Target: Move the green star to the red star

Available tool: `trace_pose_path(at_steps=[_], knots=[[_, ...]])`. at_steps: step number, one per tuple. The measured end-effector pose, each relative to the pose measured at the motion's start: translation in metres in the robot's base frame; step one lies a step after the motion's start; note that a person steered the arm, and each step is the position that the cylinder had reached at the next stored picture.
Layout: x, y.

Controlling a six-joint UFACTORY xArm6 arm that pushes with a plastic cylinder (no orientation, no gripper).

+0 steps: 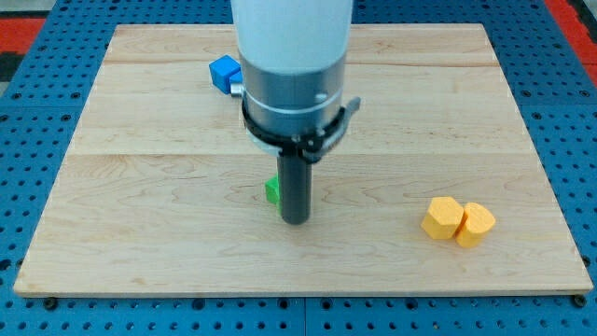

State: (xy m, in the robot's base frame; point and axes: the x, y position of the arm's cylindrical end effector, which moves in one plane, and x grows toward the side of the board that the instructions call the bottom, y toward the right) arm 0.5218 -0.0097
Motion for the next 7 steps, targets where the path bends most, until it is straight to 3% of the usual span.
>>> trace_pose_path(at_steps=[1,3,4,5,7], knots=[[-0.036,0.0],[0.004,-0.016],[-0.008,-0.04],[-0.045,-0.025],[-0.08,-0.006]])
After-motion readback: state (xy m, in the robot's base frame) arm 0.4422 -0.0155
